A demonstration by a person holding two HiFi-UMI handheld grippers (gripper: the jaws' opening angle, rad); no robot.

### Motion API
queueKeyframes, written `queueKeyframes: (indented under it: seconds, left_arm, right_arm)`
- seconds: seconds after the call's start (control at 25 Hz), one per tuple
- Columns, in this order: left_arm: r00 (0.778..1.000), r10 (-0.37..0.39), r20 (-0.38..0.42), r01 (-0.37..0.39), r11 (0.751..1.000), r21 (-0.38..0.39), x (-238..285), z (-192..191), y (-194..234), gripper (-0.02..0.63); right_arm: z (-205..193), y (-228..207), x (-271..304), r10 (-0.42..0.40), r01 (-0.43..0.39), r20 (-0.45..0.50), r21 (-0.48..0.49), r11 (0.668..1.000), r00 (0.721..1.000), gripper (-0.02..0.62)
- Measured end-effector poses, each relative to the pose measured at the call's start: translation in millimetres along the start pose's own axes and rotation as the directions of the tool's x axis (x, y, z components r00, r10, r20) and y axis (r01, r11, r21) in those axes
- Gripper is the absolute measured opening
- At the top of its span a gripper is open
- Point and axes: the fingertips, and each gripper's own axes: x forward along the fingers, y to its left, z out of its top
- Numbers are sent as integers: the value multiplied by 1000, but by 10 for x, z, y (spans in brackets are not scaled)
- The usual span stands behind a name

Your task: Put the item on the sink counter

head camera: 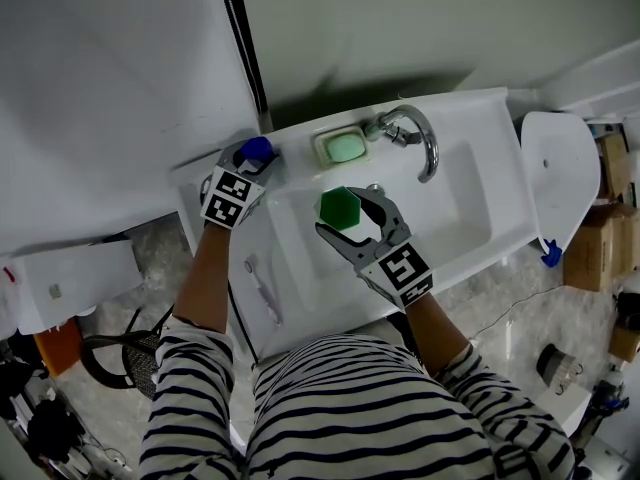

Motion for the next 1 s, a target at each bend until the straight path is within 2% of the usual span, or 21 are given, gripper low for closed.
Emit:
queueKeyframes:
  seconds: [0.2, 0.6, 0.84, 1.0]
  left_arm:
    - [1000, -18, 3, 18, 999, 38, 6, -1, -35, 183]
    - [1000, -24, 20, 23, 999, 37, -4, 4, -36, 189]
    - [998, -24, 51, 22, 999, 26, -53, 80, -9, 255]
    - [998, -4, 64, 2, 1000, 23, -128, 82, 31, 265]
  right_arm:
    - [9, -7, -2, -6, 6, 0, 0, 1000, 1000, 297]
    - [42, 0, -1, -11, 11, 4, -4, 1000, 1000, 298]
    - [11, 13, -30, -15, 15, -32, 2, 1000, 999, 297]
    - [86, 15, -12, -16, 16, 12, -7, 1000, 1000, 297]
